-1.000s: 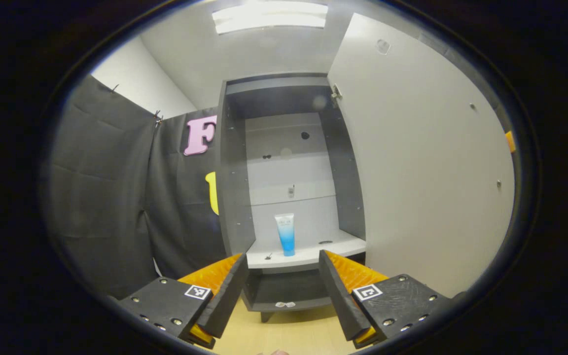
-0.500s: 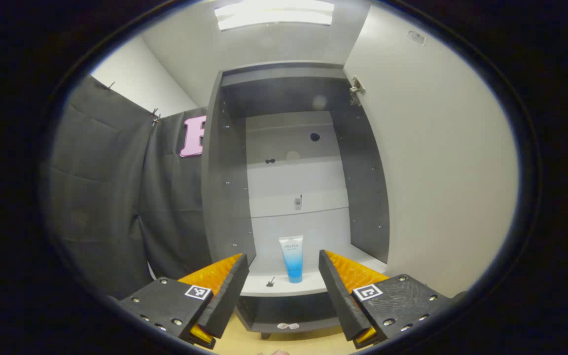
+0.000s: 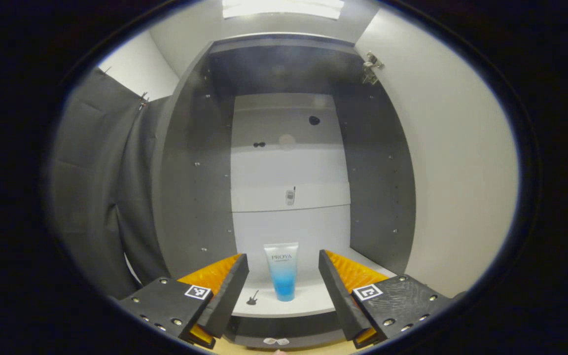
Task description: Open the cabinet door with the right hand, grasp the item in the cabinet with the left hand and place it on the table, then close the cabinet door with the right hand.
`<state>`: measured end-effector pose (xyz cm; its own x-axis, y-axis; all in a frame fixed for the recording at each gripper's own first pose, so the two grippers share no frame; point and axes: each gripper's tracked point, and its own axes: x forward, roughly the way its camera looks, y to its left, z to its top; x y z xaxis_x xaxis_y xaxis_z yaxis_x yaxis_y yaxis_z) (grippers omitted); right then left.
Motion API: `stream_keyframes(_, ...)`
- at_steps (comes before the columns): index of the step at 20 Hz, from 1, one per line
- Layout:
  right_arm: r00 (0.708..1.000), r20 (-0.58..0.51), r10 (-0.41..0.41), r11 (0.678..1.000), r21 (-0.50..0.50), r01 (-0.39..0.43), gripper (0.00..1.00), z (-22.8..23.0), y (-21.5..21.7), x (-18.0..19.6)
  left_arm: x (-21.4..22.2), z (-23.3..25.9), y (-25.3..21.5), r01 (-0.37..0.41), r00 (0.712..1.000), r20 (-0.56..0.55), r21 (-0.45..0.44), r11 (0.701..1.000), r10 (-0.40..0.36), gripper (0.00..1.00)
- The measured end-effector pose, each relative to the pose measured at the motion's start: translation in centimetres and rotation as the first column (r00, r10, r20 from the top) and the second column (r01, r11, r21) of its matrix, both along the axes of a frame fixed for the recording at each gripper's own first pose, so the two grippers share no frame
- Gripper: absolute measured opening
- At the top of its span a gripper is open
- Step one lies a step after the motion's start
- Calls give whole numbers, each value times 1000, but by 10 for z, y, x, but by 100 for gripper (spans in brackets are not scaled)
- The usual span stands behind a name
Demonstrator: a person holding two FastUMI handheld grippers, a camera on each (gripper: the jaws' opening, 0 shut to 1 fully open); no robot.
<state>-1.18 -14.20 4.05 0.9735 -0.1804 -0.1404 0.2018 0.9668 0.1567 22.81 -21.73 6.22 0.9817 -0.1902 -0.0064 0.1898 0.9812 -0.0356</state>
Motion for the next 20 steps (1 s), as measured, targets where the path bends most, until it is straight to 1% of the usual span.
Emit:
stream_keyframes(1,1000,-6,-15,1000,-2,15,97,-2,0,0,9,-7,-2,6,1000,-10,-1,1000,-6,89)
stream_keyframes(2,1000,-12,-28,1000,-3,28,98,-3,-1,1,16,-12,-4,8,1000,-21,1,1000,-8,87)
stream_keyframes(5,997,-39,-59,998,-12,59,98,-9,-1,3,33,-27,-7,12,998,-57,-5,1000,-13,87)
stream_keyframes(8,996,-60,-72,997,-20,71,98,-14,4,8,44,-42,-8,20,995,-96,-4,1000,-20,89)
stream_keyframes(9,995,-68,-74,997,-27,73,98,-16,6,9,49,-48,-9,23,994,-104,-6,1000,-23,87)
stream_keyframes(10,994,-75,-76,997,-33,73,98,-17,7,10,54,-51,-10,21,994,-108,-7,1000,-22,89)
stream_keyframes(11,994,-80,-77,996,-40,73,98,-19,7,11,59,-54,-10,19,994,-111,-3,1000,-19,89)
stream_keyframes(12,993,-83,-78,996,-45,75,98,-19,7,12,62,-56,-11,21,993,-119,3,1000,-21,92)
stream_keyframes(13,993,-84,-78,996,-48,74,98,-19,9,13,63,-59,-13,28,992,-123,9,1000,-27,87)
stream_keyframes(14,993,-85,-76,996,-48,73,98,-19,10,14,65,-58,-13,32,993,-118,10,999,-31,88)
stream_keyframes(16,994,-84,-72,997,-44,68,98,-20,11,15,75,-68,-15,31,992,-120,7,999,-30,58)
stream_keyframes(18,994,-85,-67,997,-47,63,98,-20,10,18,71,-64,-14,30,993,-117,-3,1000,-30,56)
stream_keyframes(19,994,-85,-65,997,-49,61,98,-21,10,18,68,-63,-14,33,993,-114,-5,999,-33,49)
stream_keyframes(20,994,-85,-61,997,-50,57,98,-21,10,19,65,-63,-13,39,993,-115,-10,999,-40,48)
